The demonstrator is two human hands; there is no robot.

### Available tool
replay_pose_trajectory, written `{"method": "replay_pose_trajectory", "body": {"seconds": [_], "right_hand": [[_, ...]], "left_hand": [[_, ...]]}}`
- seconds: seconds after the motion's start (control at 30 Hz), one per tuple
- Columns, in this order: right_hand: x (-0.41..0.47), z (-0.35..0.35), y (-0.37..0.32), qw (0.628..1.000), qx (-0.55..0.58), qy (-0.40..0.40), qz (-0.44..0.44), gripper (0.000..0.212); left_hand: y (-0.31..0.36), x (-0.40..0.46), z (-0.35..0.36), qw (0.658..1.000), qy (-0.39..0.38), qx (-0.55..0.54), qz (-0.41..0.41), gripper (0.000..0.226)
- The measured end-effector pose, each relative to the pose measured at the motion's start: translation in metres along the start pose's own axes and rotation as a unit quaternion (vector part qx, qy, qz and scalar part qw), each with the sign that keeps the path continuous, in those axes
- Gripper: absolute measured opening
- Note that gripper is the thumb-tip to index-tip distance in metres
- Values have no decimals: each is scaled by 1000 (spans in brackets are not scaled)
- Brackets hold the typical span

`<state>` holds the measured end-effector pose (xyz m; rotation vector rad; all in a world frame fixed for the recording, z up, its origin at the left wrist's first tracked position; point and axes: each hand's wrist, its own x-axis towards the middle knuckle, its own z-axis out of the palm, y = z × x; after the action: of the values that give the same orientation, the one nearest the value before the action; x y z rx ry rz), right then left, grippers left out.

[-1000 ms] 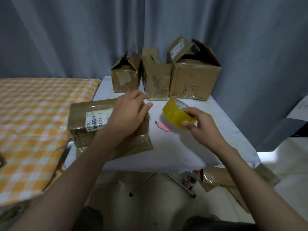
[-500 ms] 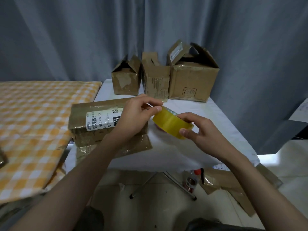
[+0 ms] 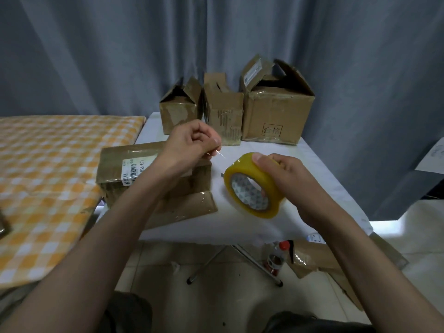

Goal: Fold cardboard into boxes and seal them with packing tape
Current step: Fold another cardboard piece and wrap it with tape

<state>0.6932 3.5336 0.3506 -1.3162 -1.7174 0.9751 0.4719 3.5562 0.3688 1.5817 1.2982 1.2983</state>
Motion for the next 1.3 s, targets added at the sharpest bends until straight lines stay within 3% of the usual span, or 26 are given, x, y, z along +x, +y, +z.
{"method": "replay_pose_trajectory", "body": {"seconds": [0.07, 0.17, 0.27, 0.43, 0.6, 0.7, 0.8, 1.3], "right_hand": [[0, 2, -3, 998, 47, -31, 6, 58], [-2, 10, -8, 985, 126, -120, 22, 28], [-4, 17, -12, 970, 173, -171, 20, 29], [-5, 32, -13, 986, 114, -113, 55, 48], [-6, 48, -15, 984, 122, -90, 96, 38], [-6, 61, -10, 986, 98, -63, 123, 49], [-4, 66, -7, 986, 100, -39, 132, 47], [3, 78, -4, 982, 105, -32, 152, 45]], "left_hand": [[2, 3, -8, 1000, -2, 13, 9, 3], [0, 11, -17, 1000, 11, -1, -9, 11], [-7, 21, -19, 999, 7, 6, -50, 16], [-10, 56, -38, 996, 24, 85, -35, 23], [-12, 91, -37, 986, 1, 166, -12, 30], [-14, 108, -37, 966, -2, 256, 18, 20], [-18, 116, -37, 952, -26, 303, 42, 15], [-66, 130, -38, 966, -59, 242, 76, 11]]}}
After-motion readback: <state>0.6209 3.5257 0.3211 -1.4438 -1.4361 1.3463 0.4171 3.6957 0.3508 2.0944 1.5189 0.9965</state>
